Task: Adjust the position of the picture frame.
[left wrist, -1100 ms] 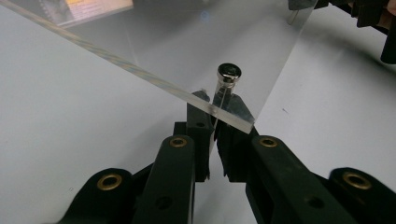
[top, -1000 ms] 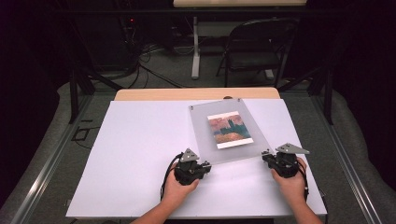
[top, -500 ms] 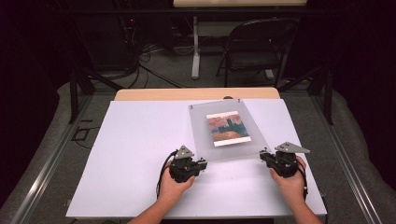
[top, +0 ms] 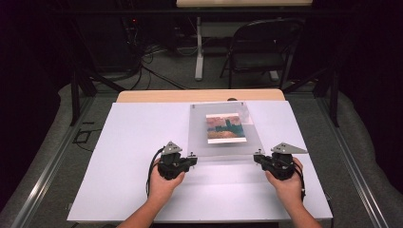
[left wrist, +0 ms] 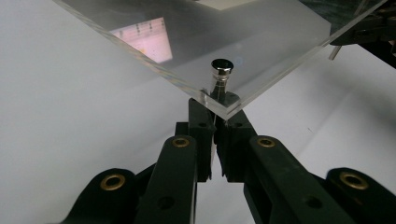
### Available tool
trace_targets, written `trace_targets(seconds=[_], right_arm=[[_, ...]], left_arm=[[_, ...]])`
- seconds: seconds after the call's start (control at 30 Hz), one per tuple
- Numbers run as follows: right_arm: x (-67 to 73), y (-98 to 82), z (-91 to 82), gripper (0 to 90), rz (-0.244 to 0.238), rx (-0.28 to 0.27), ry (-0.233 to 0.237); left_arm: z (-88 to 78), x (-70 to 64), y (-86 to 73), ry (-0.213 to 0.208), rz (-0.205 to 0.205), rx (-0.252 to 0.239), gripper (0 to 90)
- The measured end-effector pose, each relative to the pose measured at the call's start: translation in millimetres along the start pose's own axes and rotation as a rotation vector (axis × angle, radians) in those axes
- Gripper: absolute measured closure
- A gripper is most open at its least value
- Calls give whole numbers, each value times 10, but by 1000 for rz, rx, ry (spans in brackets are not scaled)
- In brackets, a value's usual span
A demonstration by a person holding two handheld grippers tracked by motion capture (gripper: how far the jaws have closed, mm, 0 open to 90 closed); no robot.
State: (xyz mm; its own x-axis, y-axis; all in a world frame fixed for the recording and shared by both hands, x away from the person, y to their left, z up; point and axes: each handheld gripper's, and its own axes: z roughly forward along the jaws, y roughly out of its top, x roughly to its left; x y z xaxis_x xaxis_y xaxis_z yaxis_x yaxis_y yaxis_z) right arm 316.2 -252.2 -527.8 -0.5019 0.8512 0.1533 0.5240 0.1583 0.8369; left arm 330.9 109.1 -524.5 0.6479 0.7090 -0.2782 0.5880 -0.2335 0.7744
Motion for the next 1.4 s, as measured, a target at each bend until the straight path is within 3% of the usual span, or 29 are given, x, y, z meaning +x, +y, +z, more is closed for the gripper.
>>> trace_targets(seconds=[0.33,0.6,1.4], right_arm=[[261,75,103,855,-24,11,80],[380,108,177,855,-31,19,113],[475,197,280,855,-27,11,143]], left_arm=[[-227,223,-43,38,-24,-23,853],[-344,299,-86,56,-33,-24,852],[-516,379,-145,61,-54,-63,853]])
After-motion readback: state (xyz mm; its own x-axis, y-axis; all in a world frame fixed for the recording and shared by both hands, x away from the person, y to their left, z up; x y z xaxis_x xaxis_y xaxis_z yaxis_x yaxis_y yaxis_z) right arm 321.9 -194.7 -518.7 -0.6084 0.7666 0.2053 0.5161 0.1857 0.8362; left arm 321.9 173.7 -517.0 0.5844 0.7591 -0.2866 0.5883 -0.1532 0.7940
